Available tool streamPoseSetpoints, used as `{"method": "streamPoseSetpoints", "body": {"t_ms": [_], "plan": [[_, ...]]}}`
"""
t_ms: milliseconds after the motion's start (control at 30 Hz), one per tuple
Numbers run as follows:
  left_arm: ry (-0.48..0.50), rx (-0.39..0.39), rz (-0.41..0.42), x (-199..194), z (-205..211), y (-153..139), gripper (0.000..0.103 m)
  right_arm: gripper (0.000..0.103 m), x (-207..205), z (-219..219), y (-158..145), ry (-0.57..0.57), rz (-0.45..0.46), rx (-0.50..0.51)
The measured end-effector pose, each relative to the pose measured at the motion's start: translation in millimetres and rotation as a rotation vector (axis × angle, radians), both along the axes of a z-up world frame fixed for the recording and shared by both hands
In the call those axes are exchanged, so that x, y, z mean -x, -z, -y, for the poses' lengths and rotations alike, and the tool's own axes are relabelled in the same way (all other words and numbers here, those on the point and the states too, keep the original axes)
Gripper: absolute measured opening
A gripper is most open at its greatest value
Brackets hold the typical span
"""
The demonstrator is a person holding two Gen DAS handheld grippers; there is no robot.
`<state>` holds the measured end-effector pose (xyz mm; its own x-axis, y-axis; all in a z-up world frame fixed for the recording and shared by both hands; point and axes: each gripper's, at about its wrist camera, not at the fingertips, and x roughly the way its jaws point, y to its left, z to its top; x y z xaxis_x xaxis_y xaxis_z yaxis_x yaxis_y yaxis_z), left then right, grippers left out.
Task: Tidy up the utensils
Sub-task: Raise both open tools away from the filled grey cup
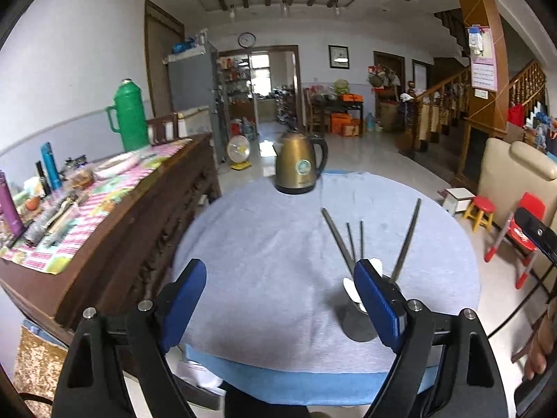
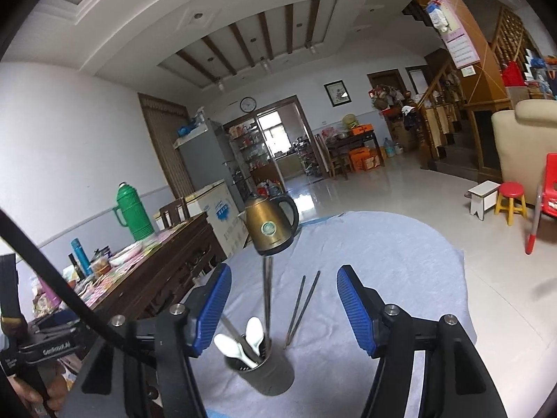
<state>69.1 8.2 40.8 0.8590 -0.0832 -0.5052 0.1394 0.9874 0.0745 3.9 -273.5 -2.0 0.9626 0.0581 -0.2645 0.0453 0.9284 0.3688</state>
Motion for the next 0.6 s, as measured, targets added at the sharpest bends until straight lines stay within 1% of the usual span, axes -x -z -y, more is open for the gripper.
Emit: {"method": "streamPoseSetpoints", "body": {"t_ms": [167, 333, 467, 600], "plan": [[-0.050, -0.011, 0.016, 2.2, -10.1, -4.6, 0.087, 0.066, -0.4, -17.5, 0.2, -0.024, -0.031, 0.025], [-0.079, -0.013, 0.018, 5.0, -18.7, -6.3, 0.088, 0.066, 1.0, -31.1, 2.8, -0.053, -0.057, 0.019], [-0.081, -0.024, 0.022, 6.7, -20.5, -6.6, 0.088, 0.067, 2.6, -40.1, 5.3, -0.071, -0.074, 0.034], [-0.081, -0.040, 0.025, 6.4, -17.9, -6.4, 0.089, 0.067, 2.6, -39.2, 6.5, -0.077, -0.087, 0.023]]}}
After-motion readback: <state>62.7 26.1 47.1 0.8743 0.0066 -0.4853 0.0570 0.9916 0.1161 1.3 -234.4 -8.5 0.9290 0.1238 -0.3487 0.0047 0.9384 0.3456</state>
